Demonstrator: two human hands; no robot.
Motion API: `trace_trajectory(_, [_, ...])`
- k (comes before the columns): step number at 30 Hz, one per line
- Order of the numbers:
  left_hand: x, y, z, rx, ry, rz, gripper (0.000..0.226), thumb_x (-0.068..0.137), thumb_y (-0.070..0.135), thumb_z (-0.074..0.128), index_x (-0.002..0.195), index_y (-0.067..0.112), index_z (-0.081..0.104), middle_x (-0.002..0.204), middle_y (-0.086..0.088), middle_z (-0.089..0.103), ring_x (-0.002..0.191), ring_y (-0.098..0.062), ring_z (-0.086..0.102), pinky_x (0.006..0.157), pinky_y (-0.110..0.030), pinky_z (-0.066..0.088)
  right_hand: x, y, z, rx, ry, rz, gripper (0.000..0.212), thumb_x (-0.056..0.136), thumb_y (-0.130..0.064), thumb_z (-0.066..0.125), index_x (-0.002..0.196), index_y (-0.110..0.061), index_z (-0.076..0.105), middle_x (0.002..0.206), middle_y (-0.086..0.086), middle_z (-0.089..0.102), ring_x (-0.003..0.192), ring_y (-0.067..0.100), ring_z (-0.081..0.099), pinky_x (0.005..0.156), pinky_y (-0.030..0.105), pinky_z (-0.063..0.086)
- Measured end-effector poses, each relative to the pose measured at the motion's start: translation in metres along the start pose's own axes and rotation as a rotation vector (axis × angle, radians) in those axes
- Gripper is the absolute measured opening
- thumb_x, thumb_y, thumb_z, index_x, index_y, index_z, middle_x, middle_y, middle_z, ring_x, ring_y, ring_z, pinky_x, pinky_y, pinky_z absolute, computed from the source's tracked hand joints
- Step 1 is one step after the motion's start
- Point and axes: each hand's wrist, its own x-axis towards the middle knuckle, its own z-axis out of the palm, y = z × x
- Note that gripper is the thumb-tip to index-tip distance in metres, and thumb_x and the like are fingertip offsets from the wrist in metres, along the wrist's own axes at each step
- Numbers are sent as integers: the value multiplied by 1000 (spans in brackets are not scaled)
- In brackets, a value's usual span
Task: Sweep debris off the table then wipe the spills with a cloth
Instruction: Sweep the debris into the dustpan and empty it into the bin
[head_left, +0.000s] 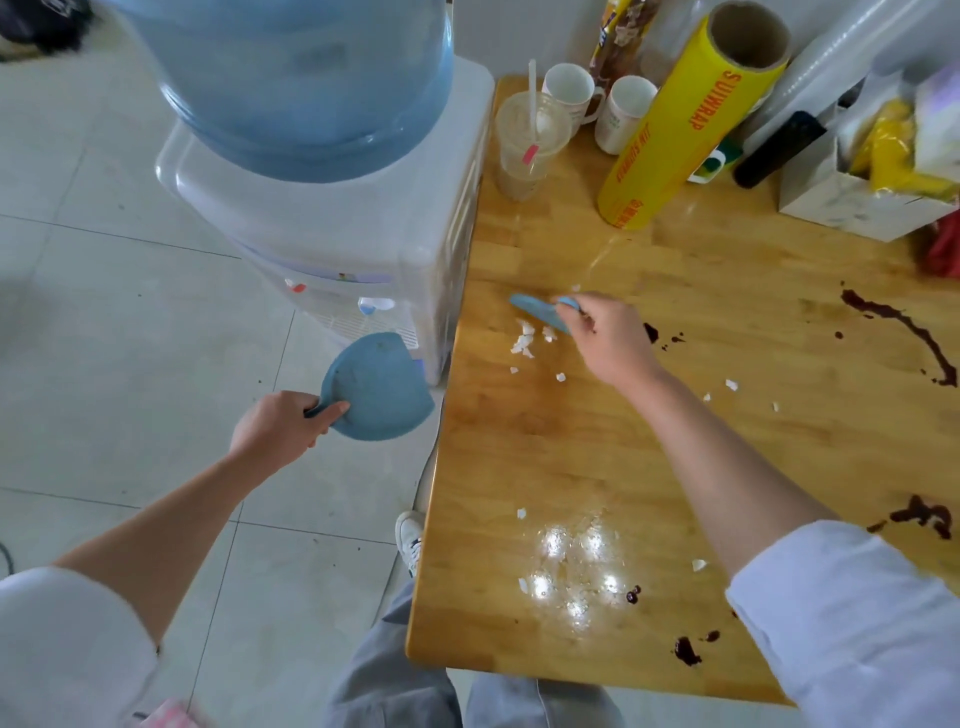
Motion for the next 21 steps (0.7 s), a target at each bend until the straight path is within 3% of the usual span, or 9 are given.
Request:
trace_trajectory(3, [6, 5, 7, 24, -33, 12, 56, 86, 71, 52, 62, 22, 67, 52, 7, 65, 50, -15, 64, 49, -25, 48, -20, -4, 5, 56, 2, 17, 27, 102, -29, 50, 112, -17, 73, 54, -11, 47, 44, 6, 41, 41, 14, 23])
trace_trajectory(6, [11, 9, 15, -2, -18, 5, 56, 85, 71, 53, 62, 21, 67, 52, 7, 65, 50, -15, 64, 52, -27, 51, -10, 7, -15, 9, 185, 77, 27, 101, -32, 49, 90, -16, 68, 57, 8, 53, 51, 11, 37, 48, 25, 27])
trace_trajectory(9, [15, 7, 16, 1, -8, 2, 57, 85, 71, 53, 62, 22, 67, 51, 7, 65, 49, -14, 64, 54, -28, 53, 17, 19, -38, -68, 310, 139, 30, 102, -32, 46, 89, -13, 65, 57, -2, 47, 49, 9, 40, 45, 21, 25])
trace_trajectory(11, [19, 4, 15, -20, -24, 8, 55, 84, 70, 55, 62, 22, 67, 51, 8, 66, 47, -13, 63, 54, -29, 54, 34, 23, -41, -125, 299, 178, 30, 103, -30, 45, 90, -12, 65, 58, -10, 44, 48, 4, 42, 43, 19, 25])
trace_trajectory(14, [25, -1, 15, 14, -38, 63, 51, 86, 66, 56, 64, 21, 64, 54, 9, 66, 47, -13, 62, 51, -30, 54, 41, 23, -27, -161, 216, 212, 31, 103, -26, 47, 90, -8, 67, 62, 1, 53, 51, 11, 40, 44, 23, 26])
trace_trajectory(17, [30, -8, 15, 58, -25, 121, 51, 90, 64, 51, 63, 22, 62, 56, 10, 65, 50, -14, 62, 50, -29, 51, 23, 4, -6, -98, 151, 146, 38, 102, -25, 51, 64, -25, 49, 53, -7, 42, 44, 4, 37, 41, 16, 25])
trace_trajectory(19, [35, -11, 14, 64, -50, 151, 51, 93, 63, 47, 63, 24, 61, 59, 11, 66, 55, -14, 63, 51, -27, 47, 6, -10, 8, -65, 106, 90, 44, 102, -24, 52, 60, -29, 40, 50, -10, 36, 41, 4, 34, 39, 16, 23])
trace_trajectory(21, [38, -10, 14, 99, -99, 177, 49, 95, 60, 46, 66, 25, 61, 65, 12, 67, 62, -14, 63, 53, -27, 46, -7, -16, 12, -63, 89, 81, 44, 102, -26, 50, 60, -16, 44, 48, -4, 34, 42, 9, 30, 40, 22, 19])
